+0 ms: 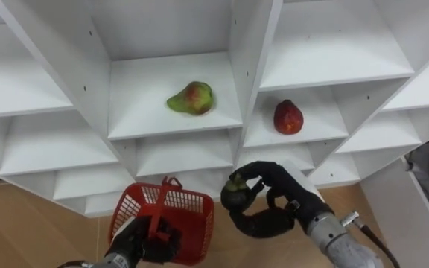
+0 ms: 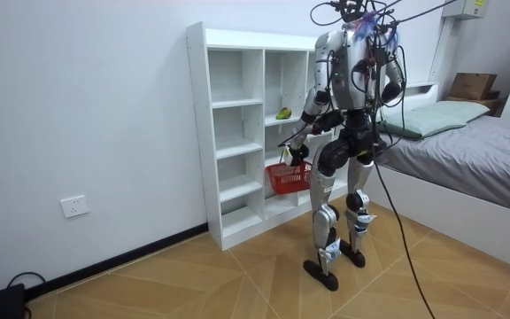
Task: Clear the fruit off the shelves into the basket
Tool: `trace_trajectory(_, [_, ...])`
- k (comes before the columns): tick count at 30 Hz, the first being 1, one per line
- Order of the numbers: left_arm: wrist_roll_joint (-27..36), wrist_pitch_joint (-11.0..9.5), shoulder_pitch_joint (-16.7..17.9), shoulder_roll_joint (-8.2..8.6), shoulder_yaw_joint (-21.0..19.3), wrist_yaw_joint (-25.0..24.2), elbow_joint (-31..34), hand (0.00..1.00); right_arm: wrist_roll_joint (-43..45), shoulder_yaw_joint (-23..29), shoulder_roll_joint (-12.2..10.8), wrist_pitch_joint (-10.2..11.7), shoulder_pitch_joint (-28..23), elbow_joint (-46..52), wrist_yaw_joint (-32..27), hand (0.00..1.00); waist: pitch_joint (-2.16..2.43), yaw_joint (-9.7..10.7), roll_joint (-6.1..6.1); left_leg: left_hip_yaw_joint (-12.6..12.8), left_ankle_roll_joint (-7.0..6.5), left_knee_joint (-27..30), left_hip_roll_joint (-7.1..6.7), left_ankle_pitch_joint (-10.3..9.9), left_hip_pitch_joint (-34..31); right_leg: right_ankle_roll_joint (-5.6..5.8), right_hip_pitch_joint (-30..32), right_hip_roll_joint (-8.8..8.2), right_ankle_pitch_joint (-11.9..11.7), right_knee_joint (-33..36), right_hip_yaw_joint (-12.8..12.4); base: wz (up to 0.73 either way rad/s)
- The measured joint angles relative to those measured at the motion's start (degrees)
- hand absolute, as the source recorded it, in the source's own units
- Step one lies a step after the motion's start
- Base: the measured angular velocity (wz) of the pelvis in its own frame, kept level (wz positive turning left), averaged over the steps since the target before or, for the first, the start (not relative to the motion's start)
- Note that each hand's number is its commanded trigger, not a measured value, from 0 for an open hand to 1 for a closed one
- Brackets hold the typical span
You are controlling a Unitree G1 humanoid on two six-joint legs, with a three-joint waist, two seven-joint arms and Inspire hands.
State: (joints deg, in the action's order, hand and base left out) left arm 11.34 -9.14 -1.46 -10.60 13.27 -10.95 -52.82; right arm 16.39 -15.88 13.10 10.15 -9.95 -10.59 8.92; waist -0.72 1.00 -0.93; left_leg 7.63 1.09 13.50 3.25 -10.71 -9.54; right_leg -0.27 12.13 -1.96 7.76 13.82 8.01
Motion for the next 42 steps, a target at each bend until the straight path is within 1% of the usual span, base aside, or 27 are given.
trace_trajectory(3, [0.6,-0.6,-0.2,0.04,0.7,-1.2,0.0,1.0,-0.1,-1.3,-0.1,0.1,0.0,-2.7,0.1,1.0,0.04,-0.1,0.07,-0.1,0.0,0.1,0.0,0.0,-0.4,0.0,0.2,-0.02,0.0,0.0,0.1,0.01])
trace_trajectory(4, [1.3,-0.8,-0.2,0.04,0.9,-1.2,0.2,1.0,-0.1,-1.5,-0.2,0.2,0.3,-3.4,0.1,1.0,0.15,-0.1,0.09,-0.1,0.0,0.3,-0.01,0.0,-1.0,-0.03,0.9,-0.05,0.0,0.2,0.1,0.0])
trace_trajectory(6, [2.3,-1.0,-0.3,0.05,1.2,-1.4,0.8,1.0,-0.1,-2.2,-0.3,0.3,1.6,-5.1,-0.1,1.0,0.15,-0.1,0.06,-0.1,-0.03,0.6,0.0,0.0,-1.9,-0.1,2.0,-0.12,-0.1,0.9,0.1,0.0])
trace_trajectory(8, [2.6,-1.8,-0.5,0.18,2.3,-1.7,1.4,1.0,0.0,-3.6,-0.5,0.6,3.4,-7.0,-0.9,1.0,0.15,-0.2,0.07,-0.1,-0.02,1.1,0.05,0.1,-2.7,-0.14,3.0,-0.17,-0.1,1.5,0.2,0.0])
trace_trajectory(11, [2.8,-2.2,-0.6,0.38,3.5,-2.2,2.9,1.0,0.1,-5.2,-0.7,1.0,4.7,-9.0,-2.6,1.0,0.14,-0.2,0.04,0.0,-0.08,1.5,0.02,0.1,-3.8,-0.2,4.1,-0.35,-0.1,2.1,0.5,0.0])
trace_trajectory(17, [3.1,-2.4,-1.6,0.51,6.2,-2.1,4.1,1.0,0.1,-7.1,-0.5,1.0,6.7,-13.0,-4.4,1.0,-0.01,-0.3,-0.19,-0.2,-0.27,2.2,-0.07,0.2,-4.9,-0.29,4.6,-0.83,-0.2,2.0,1.6,0.03])
trace_trajectory(21, [3.2,-2.4,-1.6,0.67,7.3,-2.9,5.7,1.0,2.2,-7.5,-1.0,1.0,7.2,-13.7,-5.1,1.0,-0.05,-0.9,-0.18,-0.2,-0.28,2.3,-0.03,0.2,-5.8,-0.3,5.3,-0.81,-0.3,1.9,1.6,0.0])
trace_trajectory(23, [4.4,-2.5,-1.8,0.94,7.8,-3.4,6.0,1.0,2.2,-7.6,-1.4,1.0,7.7,-14.0,-5.3,1.0,-0.08,-1.5,-0.14,-0.2,-0.28,2.4,-0.01,0.3,-6.6,-0.35,6.3,-0.79,-0.4,2.0,1.5,0.0])
trace_trajectory(25, [5.0,-2.5,-1.8,0.77,8.3,-3.3,6.2,1.0,2.1,-7.8,-1.4,1.0,7.8,-14.0,-5.7,1.0,-0.1,-1.7,-0.12,-0.2,-0.26,2.4,0.0,0.3,-7.0,-0.35,6.7,-0.78,-0.4,2.0,1.5,0.0])
trace_trajectory(29, [5.7,-2.4,-1.9,0.78,9.0,-3.3,6.5,1.0,1.8,-8.2,-1.5,1.2,7.8,-14.0,-6.6,1.0,-0.17,-1.7,0.0,0.0,-0.26,2.2,-0.01,0.3,-7.2,-0.34,7.0,-0.78,-0.4,1.8,1.4,-0.02])
trace_trajectory(30, [5.9,-2.4,-1.9,0.8,9.0,-3.3,6.5,1.0,1.8,-8.2,-1.5,1.3,7.8,-14.0,-6.7,0.81,-0.19,-1.7,0.02,0.1,-0.26,2.2,-0.01,0.3,-7.2,-0.34,7.0,-0.78,-0.4,1.8,1.4,0.0])
trace_trajectory(31, [6.0,-2.5,-1.9,0.84,8.9,-3.3,6.5,1.0,1.8,-8.2,-1.5,1.4,7.9,-14.0,-7.0,0.27,-0.21,-1.7,0.06,0.1,-0.26,2.2,-0.01,0.3,-7.2,-0.34,7.1,-0.78,-0.4,1.8,1.4,0.0])
trace_trajectory(32, [6.0,-2.4,-1.9,0.91,8.9,-3.3,6.5,1.0,1.8,-8.2,-1.6,1.4,7.9,-14.3,-7.2,0.0,-0.22,-1.6,0.07,0.1,-0.26,2.2,-0.01,0.3,-7.2,-0.34,7.1,-0.78,-0.4,1.8,1.4,0.0])
trace_trajectory(35, [6.6,-2.5,-1.9,0.88,8.9,-3.3,6.5,1.0,1.8,-8.1,-1.6,2.0,8.9,-16.1,-7.8,0.0,-0.25,-1.5,0.11,0.1,-0.26,2.2,0.0,0.3,-7.2,-0.34,7.1,-0.75,-0.4,1.8,1.4,0.0])
trace_trajectory(42, [7.3,-2.5,-2.0,1.02,9.3,-3.8,7.5,1.0,1.9,-8.2,-1.6,2.3,9.7,-18.0,-8.8,0.0,-0.3,-1.8,0.22,0.1,-0.27,2.2,0.0,0.3,-7.3,-0.33,7.1,-0.77,-0.4,1.9,1.4,0.0])
